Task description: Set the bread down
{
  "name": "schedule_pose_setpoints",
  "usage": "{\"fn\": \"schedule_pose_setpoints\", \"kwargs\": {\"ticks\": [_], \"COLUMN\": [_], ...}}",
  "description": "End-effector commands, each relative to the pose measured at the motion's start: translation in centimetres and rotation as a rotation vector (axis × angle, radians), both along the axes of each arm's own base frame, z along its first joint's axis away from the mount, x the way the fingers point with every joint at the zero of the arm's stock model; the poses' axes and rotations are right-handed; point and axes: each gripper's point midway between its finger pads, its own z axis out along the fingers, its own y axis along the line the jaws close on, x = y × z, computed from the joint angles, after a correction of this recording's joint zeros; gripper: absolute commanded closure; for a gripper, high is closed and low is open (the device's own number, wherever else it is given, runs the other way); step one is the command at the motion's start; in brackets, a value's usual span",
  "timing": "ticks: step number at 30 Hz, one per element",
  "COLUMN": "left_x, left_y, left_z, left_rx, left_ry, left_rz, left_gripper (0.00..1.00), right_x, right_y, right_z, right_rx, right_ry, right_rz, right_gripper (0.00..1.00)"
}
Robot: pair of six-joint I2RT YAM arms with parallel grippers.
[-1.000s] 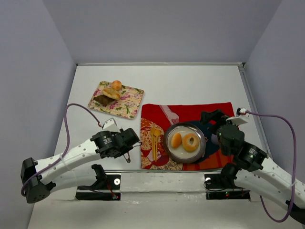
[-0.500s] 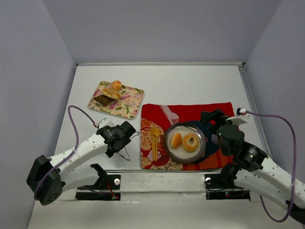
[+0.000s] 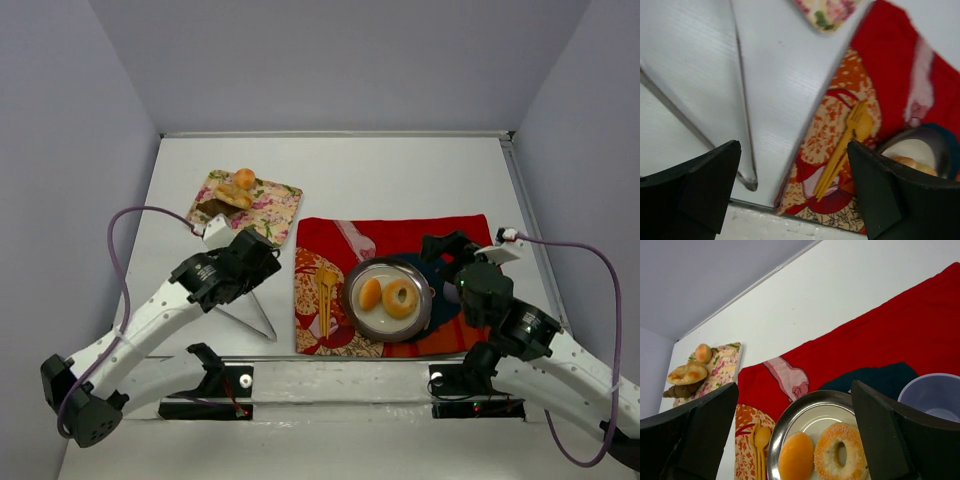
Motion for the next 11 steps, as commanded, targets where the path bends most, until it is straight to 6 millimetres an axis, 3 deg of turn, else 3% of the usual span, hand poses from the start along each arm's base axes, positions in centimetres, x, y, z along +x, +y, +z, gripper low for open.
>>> {"fn": "schedule_pose_setpoints", "kwargs": {"ticks": [1,5,11], "left_x": [3.1,4.0,4.7], "left_y": [-2.6,-4.1,-3.6], "left_z": [7.7,10.7,11.0], "left_rx": [-0.086,-0.131,-0.079], "left_ry": [-0.300,-0.440,-0.456], "left_rz": [-0.186,-0.286,-0.269], "left_gripper": [0.01,0.01,0.01], "right_x": [0.3,0.4,0.6], "right_y": [-0.1,0.3,0.1], "right_z": [1.6,2.2,2.3], "right_rx": [0.004,0.009,-0.009], "right_ry": [-0.025,-0.015,-0.011], "right_rz": [-0.018,-0.006,-0.027], "right_gripper": [0.00,0.00,0.00]}}
